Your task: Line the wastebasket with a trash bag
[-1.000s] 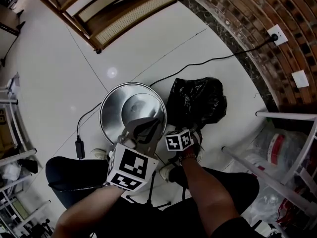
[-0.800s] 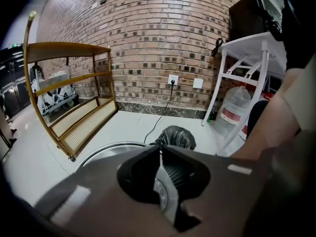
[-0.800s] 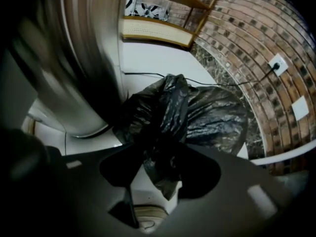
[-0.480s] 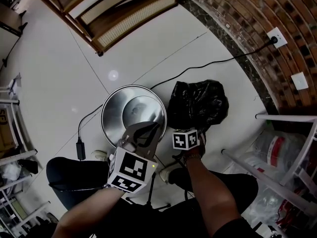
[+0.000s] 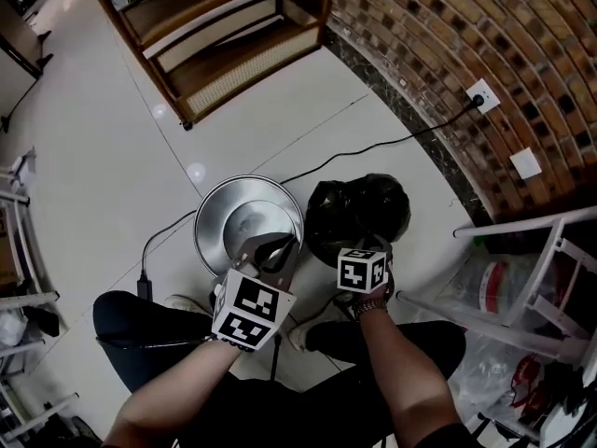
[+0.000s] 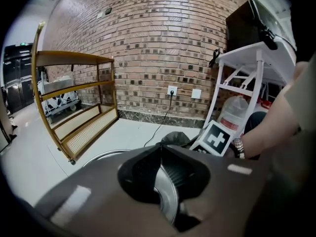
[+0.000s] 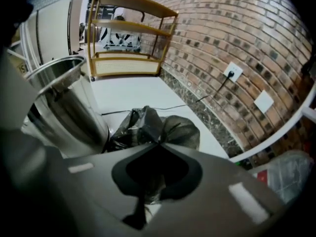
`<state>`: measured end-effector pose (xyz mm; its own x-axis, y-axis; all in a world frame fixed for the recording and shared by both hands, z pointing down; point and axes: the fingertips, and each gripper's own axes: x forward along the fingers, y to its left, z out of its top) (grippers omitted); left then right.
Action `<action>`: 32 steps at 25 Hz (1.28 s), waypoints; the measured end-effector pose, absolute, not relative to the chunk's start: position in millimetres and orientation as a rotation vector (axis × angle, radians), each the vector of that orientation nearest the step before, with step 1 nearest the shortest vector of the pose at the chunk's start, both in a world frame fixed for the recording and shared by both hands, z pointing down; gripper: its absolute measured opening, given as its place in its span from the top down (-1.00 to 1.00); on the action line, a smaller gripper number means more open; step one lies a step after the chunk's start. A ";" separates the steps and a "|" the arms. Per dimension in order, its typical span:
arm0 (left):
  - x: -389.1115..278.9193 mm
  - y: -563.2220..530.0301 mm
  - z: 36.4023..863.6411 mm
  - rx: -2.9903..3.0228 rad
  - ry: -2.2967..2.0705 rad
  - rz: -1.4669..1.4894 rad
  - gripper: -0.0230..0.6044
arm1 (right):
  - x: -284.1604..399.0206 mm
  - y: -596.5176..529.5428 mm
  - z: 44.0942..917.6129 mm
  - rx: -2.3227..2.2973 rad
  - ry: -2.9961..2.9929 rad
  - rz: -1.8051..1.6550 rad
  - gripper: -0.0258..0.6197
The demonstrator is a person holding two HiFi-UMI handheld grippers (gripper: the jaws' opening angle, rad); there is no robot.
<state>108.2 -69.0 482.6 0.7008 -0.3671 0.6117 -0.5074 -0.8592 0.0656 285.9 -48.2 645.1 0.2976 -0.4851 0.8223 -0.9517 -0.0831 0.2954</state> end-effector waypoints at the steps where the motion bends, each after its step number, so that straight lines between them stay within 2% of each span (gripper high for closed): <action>1: 107.9 -68.0 480.9 2.679 -0.700 0.882 0.92 | 287.3 -48.2 634.1 1.720 -1.322 0.676 0.91; 14: 110.5 -55.3 487.3 2.642 -0.654 0.865 0.83 | 295.9 -39.7 503.8 1.824 -1.499 0.686 0.91; 23: 116.5 -46.7 498.6 2.640 -0.613 0.898 0.55 | 292.2 -29.1 414.4 1.847 -1.635 0.694 0.91; 32: 124.4 -23.5 508.7 2.555 -0.503 0.880 0.39 | 253.4 -26.1 321.1 1.800 -1.798 0.580 0.91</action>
<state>124.4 -23.5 508.7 0.7383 -0.2049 0.6426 -0.4500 -0.8593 0.2430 253.4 -26.1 321.1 0.0243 -0.7722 0.6349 -0.9977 0.0218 0.0646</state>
